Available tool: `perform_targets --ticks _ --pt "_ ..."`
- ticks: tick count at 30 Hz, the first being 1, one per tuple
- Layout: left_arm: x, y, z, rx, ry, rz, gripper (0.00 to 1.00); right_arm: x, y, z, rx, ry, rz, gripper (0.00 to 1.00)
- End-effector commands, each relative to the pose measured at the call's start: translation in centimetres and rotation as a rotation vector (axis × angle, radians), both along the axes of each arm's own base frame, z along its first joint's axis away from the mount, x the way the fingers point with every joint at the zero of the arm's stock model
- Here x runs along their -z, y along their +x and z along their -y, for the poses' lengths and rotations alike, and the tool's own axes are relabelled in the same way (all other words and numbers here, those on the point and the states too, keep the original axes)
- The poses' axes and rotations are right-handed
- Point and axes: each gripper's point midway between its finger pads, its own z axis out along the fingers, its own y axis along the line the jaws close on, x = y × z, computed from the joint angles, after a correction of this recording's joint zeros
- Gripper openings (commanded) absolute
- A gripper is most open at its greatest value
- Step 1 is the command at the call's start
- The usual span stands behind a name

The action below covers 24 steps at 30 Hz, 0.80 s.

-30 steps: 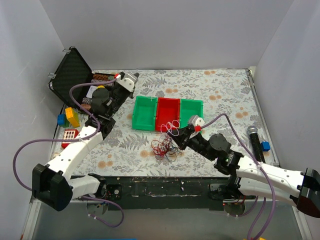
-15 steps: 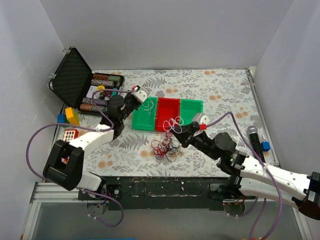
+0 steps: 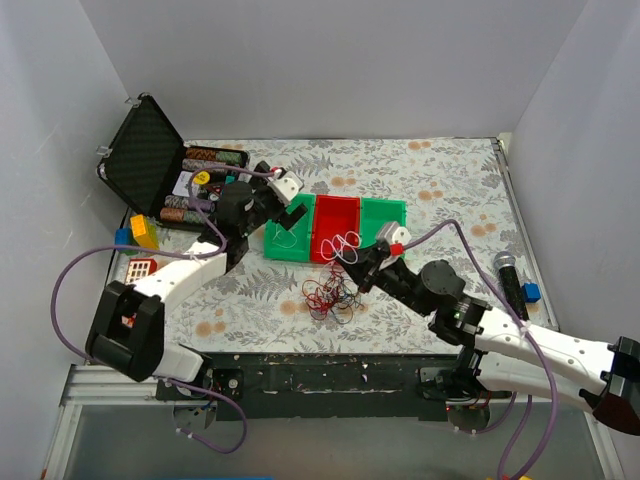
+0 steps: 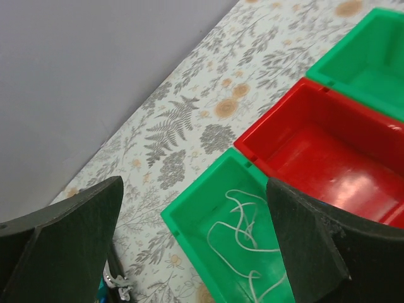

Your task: Untangle the cables

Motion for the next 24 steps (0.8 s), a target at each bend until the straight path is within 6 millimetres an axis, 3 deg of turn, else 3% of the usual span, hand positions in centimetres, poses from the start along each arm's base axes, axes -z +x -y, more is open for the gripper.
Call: perform_targets --ticks 1,4,8,14,21,24 --pt "-7.0 -6.1 2.7 0.272 -0.106 -0.029 0.98 -2.8 0.5 -0.6 0.012 0.050 0.029 0.01" --pt "-6.6 -13.0 4.4 0.551 -0.107 -0.175 0.98 -3.2 0.8 -1.2 0.011 0.054 0.037 0.01" --pt "-5.6 -19.1 5.0 0.808 -0.115 -0.271 0.98 -4.3 1.2 -2.1 -0.005 0.060 0.047 0.01" --pt "-5.7 -21.1 5.5 0.906 -0.125 -0.286 0.98 -4.8 0.6 -3.6 -0.075 0.058 0.026 0.01" --pt "-2.6 -22.7 6.8 0.974 -0.086 -0.345 0.98 -7.6 0.0 -3.8 -0.107 0.130 0.053 0.01" --pt "-3.3 -22.8 7.8 0.980 -0.109 -0.334 0.96 -8.4 -0.2 -4.3 -0.131 0.134 0.062 0.01"
